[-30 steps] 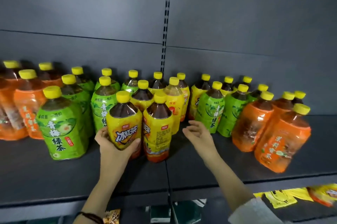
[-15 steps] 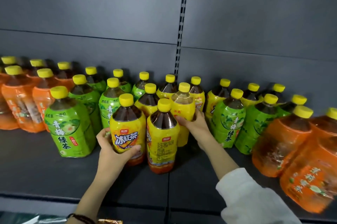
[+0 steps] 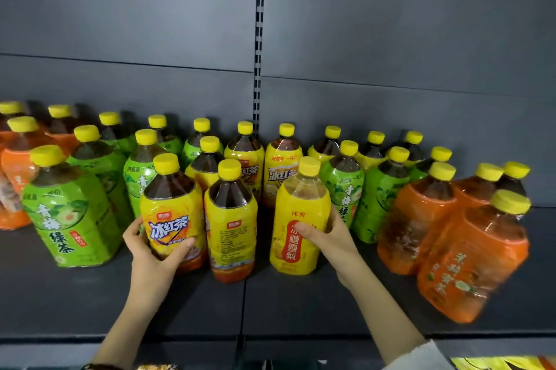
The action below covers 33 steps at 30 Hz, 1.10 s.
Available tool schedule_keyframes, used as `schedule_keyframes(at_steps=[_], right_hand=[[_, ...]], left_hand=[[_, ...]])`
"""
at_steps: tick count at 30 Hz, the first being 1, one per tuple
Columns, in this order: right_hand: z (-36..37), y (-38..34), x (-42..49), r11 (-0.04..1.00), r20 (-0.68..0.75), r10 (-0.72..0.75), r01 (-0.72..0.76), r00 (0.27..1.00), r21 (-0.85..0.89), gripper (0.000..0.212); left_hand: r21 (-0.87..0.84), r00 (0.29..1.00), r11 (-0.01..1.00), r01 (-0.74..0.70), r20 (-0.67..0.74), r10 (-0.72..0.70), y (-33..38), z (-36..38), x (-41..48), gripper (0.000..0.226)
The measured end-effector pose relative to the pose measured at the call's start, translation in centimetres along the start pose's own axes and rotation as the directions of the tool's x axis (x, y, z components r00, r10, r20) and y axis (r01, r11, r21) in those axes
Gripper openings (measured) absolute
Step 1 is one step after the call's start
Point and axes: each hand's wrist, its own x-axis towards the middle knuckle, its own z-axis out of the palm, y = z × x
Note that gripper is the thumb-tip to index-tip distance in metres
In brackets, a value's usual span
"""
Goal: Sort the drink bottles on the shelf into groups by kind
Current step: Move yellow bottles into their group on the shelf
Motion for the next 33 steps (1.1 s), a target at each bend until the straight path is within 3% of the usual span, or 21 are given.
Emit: schedule_keyframes(at_steps=[7,9,12,14,16,17,19,21,25,33], right_hand=[[-2.2,0.0,-4.0,1.0,0.044,0.0,-0.001,0.999,0.014,0.065],[-2.5,0.0,-4.9,1.0,0.045,-0.001,0.0,0.999,0.024,0.064],[-2.7,0.1,-5.7,0.999,0.054,0.006,-0.008,0.999,0.033,0.07],[-2.7,0.2,-6.1,0.999,0.072,0.002,-0.005,0.997,0.034,0.077],[-2.8,0.2,-6.4,0.999,0.089,0.001,-0.005,0.996,0.038,0.08],[-2.8,0.2,-6.5,0.999,0.095,-0.002,-0.002,0.995,0.041,0.079],[-2.6,0.2,-7.0,0.999,0.101,-0.016,0.012,0.995,0.04,0.076],[-2.3,0.2,-7.3,0.999,0.088,-0.034,0.031,0.996,0.035,0.078],[-1.3,0.5,-7.8,0.997,0.064,-0.071,0.068,0.995,0.038,0.088],[5.8,0.2,-8.0,0.994,0.244,-0.109,0.102,0.964,0.041,0.086]], left_hand=[[0.171,0.994,0.98,0.101,-0.065,-0.091,1.1,-0.5,0.0,0.084],[0.295,0.984,0.954,0.054,-0.18,-0.001,2.1,-0.2,-1.0,0.081],[0.295,0.912,0.945,-0.139,-0.335,0.238,4.5,1.7,-4.8,0.049],[0.21,0.947,0.948,-0.24,-0.166,0.276,5.9,3.7,-7.7,0.039],[0.111,0.962,0.975,-0.191,0.219,0.164,6.0,5.8,-9.9,0.056],[0.103,0.915,0.985,-0.138,0.395,0.087,5.9,6.7,-10.7,0.073],[0.102,0.821,0.994,-0.05,0.57,-0.018,5.5,8.3,-11.7,0.1],[0.077,0.806,0.997,0.009,0.59,-0.053,5.7,9.2,-12.2,0.102],[0.009,0.84,0.994,0.107,0.535,-0.095,6.2,9.7,-11.9,0.091],[0.069,0.894,0.99,0.119,0.427,-0.137,5.7,2.2,-10.0,0.09]])
